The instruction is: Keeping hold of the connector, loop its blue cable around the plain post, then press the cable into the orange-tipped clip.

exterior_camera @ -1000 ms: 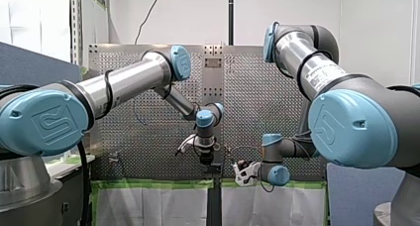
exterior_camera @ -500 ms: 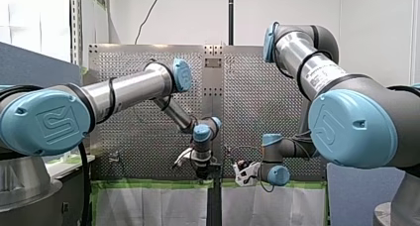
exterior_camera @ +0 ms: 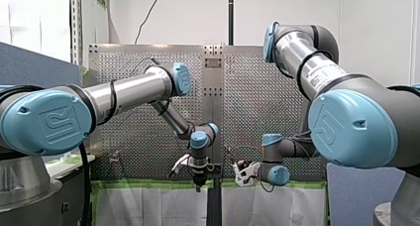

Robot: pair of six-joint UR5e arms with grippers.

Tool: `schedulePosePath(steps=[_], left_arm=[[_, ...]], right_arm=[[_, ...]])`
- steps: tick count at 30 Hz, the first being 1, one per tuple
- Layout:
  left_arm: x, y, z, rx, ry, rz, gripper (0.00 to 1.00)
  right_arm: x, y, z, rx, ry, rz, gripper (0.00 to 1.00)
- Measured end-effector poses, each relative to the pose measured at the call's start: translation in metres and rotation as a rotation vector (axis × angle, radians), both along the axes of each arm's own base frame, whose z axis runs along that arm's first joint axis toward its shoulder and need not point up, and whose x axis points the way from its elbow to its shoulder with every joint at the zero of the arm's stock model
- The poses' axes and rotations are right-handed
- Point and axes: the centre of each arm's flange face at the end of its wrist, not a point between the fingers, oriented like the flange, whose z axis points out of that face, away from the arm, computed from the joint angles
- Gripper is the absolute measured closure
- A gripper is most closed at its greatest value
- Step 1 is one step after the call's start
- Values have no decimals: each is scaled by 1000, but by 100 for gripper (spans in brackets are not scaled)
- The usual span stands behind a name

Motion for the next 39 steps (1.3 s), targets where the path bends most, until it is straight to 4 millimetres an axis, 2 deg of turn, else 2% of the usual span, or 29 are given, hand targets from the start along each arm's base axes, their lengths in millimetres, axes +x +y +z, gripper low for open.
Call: schedulePosePath(steps=[20, 21, 22, 23, 24, 25, 26, 28, 29, 39], left_arm=[[3, -8, 0, -26, -34, -30, 0], [3, -9, 0, -27, -36, -32, 8], [4, -9, 1, -27, -38, -34, 8], [4, -10, 1, -28, -39, -36, 27], [4, -10, 1, -28, -40, -37, 40], [4, -11, 1, -28, -41, -38, 40], [4, -11, 1, -27, -41, -38, 61], [3, -11, 1, -25, -42, -39, 61], [3, -11, 1, -24, -42, -40, 99], [1, -8, -3, -22, -61, 9, 99]], right_arm=[[1, 1, 0, 3, 2, 2, 100], [1, 1, 0, 3, 2, 2, 100], [1, 1, 0, 3, 1, 2, 100], [1, 1, 0, 3, 1, 2, 100], [1, 1, 0, 3, 1, 2, 100], [1, 1, 0, 3, 1, 2, 100], [1, 1, 0, 3, 1, 2, 100], [1, 1, 0, 3, 1, 2, 100], [1, 1, 0, 3, 2, 2, 100], [1, 1, 0, 5, 2, 2, 100]])
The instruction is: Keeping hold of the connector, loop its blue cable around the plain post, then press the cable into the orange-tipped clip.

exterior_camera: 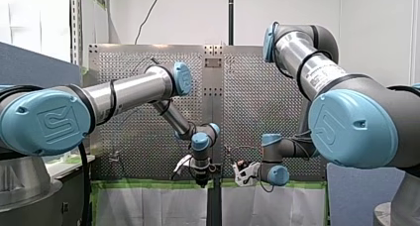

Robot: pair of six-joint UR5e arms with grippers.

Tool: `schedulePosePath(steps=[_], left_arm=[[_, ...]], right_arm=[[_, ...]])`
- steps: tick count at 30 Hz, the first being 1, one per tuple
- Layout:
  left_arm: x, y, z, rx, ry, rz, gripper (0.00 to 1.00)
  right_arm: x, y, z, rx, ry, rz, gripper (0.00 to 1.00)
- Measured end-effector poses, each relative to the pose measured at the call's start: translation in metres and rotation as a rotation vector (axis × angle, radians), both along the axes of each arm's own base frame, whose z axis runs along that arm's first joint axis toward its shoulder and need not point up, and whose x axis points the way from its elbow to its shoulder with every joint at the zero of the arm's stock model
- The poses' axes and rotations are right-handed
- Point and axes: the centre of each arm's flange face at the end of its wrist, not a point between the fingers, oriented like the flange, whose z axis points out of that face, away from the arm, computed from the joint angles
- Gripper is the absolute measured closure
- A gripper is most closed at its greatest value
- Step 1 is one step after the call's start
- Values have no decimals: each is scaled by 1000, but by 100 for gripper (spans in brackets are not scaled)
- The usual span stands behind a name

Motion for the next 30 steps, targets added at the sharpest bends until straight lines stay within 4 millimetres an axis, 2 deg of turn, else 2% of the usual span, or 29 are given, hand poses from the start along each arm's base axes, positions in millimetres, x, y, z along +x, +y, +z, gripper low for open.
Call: schedulePosePath(steps=[9, 22, 30], left_arm=[[2, -1, 18, -39, -57, 40, 99], [3, -3, 67, -98, -192, 78, 99], [-7, -1, 76, -110, -241, 87, 99]], right_arm=[[-4, -4, 0, 6, -1, -12, 100], [-7, -9, 1, 21, -12, -28, 100], [-19, -23, 2, 41, -33, -73, 100]])
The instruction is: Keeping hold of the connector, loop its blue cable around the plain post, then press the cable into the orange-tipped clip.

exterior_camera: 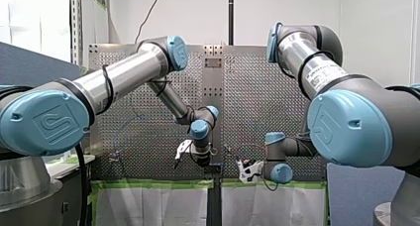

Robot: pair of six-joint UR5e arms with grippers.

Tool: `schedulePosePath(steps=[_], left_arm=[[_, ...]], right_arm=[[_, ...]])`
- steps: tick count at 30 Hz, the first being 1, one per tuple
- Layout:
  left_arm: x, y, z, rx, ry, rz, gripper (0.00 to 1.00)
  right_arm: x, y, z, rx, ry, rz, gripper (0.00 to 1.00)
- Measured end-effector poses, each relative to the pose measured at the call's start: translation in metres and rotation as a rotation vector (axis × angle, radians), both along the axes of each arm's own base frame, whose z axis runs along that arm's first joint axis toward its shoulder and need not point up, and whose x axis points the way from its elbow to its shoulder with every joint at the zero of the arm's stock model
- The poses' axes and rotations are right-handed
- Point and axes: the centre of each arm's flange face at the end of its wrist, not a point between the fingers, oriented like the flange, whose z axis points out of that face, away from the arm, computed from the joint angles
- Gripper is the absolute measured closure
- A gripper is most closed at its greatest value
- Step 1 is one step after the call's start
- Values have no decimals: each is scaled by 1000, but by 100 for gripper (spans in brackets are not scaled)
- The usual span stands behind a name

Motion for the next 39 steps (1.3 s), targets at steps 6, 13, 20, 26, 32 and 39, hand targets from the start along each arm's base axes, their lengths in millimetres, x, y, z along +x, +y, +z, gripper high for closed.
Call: schedulePosePath(steps=[6, 13, 20, 26, 32, 39], left_arm=[[-12, 0, -10, 7, -26, 8, 99], [-12, -9, 7, -28, -109, 18, 99], [-12, -21, 19, -53, -182, 26, 99], [-19, -25, 24, -73, -214, 28, 99], [-29, -27, 30, -94, -251, 30, 99], [-40, -39, 28, -118, -280, 13, 99]], right_arm=[[-8, -8, 0, 14, -1, -35, 100], [-17, -19, 1, 26, 2, -66, 100], [-22, -23, 2, 29, 3, -77, 100], [-26, -27, 2, 35, 5, -87, 100], [-29, -32, 3, 35, 2, -95, 100], [-32, -35, 4, 41, -2, -103, 100]])
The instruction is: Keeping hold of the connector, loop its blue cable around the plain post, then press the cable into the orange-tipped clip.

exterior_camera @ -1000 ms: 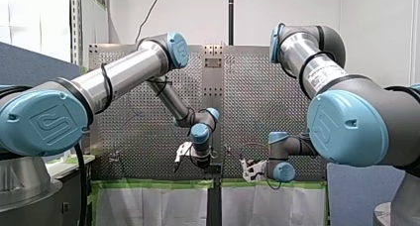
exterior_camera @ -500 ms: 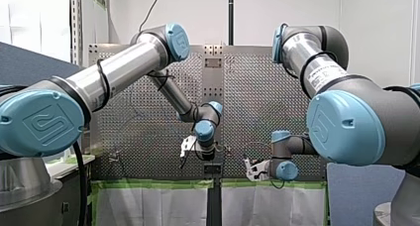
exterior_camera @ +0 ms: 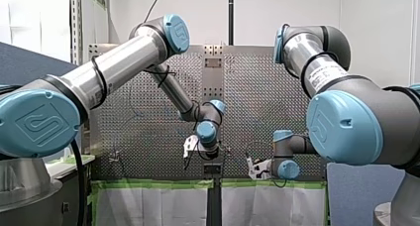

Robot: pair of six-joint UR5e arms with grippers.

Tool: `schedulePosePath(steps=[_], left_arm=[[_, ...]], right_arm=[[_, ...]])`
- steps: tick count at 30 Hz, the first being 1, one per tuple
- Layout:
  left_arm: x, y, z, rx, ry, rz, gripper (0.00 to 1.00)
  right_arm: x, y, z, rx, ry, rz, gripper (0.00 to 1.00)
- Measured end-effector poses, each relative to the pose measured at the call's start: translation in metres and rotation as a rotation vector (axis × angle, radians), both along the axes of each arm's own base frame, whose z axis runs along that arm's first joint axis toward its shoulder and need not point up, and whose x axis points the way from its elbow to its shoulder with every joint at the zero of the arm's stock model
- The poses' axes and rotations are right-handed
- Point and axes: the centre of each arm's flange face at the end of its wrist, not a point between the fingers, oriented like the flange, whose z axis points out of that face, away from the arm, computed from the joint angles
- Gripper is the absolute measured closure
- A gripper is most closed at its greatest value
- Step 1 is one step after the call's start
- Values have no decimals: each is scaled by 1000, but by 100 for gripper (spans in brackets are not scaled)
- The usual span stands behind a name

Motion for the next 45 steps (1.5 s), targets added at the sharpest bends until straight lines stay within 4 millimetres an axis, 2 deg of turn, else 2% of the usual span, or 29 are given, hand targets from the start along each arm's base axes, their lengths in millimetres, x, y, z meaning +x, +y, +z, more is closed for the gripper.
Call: schedulePosePath(steps=[17, 30, 41, 45], left_arm=[[-15, -10, 0, 15, -16, 23, 99], [-38, -2, -16, 54, 10, 28, 99], [-45, -8, -3, 44, -15, 25, 99], [-44, -9, -3, 40, -20, 27, 99]], right_arm=[[-1, -2, 0, 0, -1, -3, 100], [-4, 3, -3, 19, 45, -1, 100], [-7, 12, 1, 9, 53, 22, 100], [-8, 14, 9, -1, 45, 38, 100]])
